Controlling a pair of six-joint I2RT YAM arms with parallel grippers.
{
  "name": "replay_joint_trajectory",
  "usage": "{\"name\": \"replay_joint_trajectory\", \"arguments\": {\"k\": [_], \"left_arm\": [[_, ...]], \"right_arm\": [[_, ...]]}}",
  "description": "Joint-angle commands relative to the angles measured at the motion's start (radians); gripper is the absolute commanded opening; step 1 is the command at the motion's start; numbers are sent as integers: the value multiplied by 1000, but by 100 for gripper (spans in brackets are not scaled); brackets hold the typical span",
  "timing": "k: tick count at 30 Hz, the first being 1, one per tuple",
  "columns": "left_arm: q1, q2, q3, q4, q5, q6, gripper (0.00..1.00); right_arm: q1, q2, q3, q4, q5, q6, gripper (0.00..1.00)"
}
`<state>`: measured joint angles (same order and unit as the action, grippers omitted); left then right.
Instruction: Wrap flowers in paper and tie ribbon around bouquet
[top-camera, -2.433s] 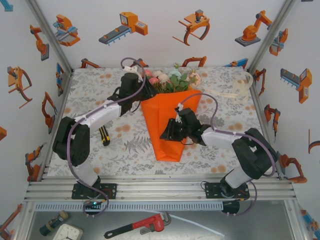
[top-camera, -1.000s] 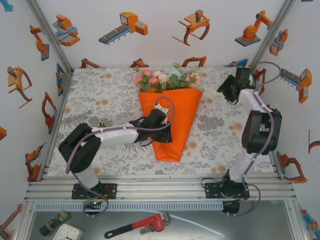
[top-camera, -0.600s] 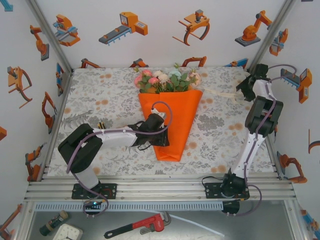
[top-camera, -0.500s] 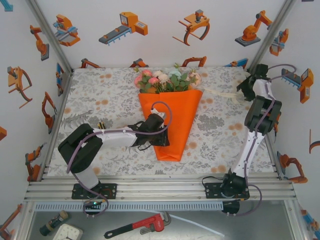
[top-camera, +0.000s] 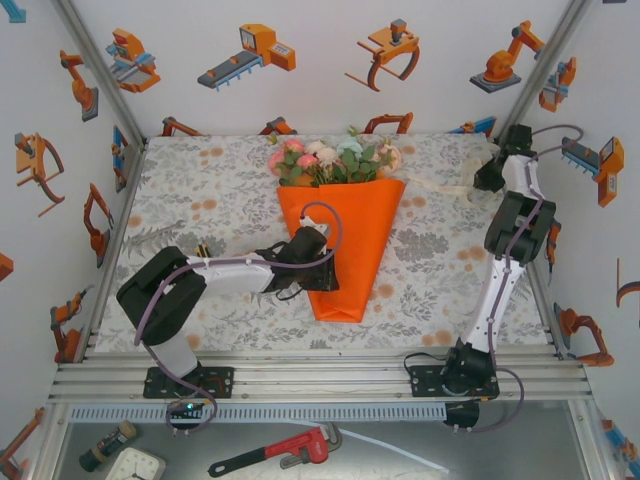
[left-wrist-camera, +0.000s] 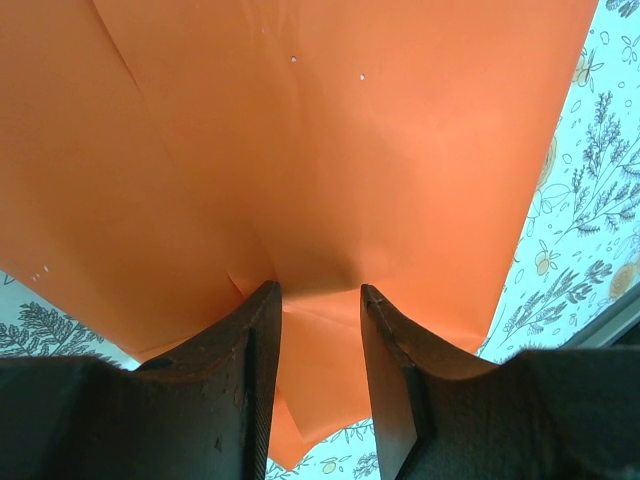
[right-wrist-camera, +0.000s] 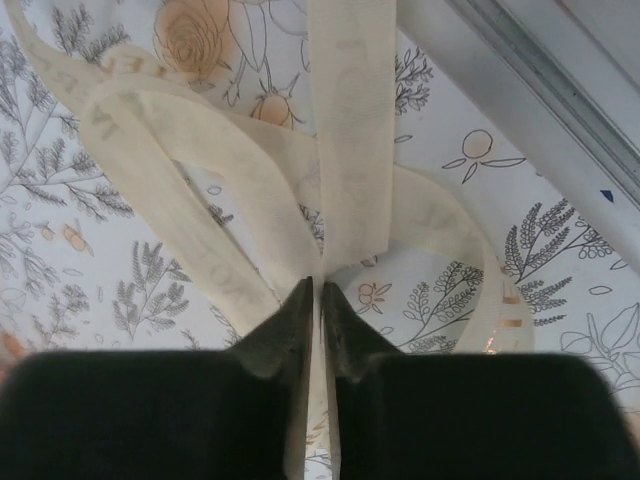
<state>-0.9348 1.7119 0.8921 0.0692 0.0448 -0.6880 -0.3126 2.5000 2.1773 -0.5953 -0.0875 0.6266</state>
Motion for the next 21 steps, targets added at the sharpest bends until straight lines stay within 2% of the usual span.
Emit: {"name": "replay_joint_trajectory", "arguments": {"k": [1, 6, 13, 17, 21], "left_arm": [[8, 17, -7, -3, -19, -10, 39], [11, -12, -22, 12, -22, -9, 39], [13, -44, -44, 43, -38, 5, 39], [13, -58, -48, 68, -43, 18, 39], [12, -54, -45, 96, -47, 27, 39]], "right_arm": [[7, -98, -20, -3, -17, 7, 0], [37, -263, 27, -24, -5, -12, 0], [150, -565, 91, -51, 38, -32, 0], [264, -711, 101, -45, 35, -34, 0], [438, -812, 110, -40, 63, -47, 0]]}}
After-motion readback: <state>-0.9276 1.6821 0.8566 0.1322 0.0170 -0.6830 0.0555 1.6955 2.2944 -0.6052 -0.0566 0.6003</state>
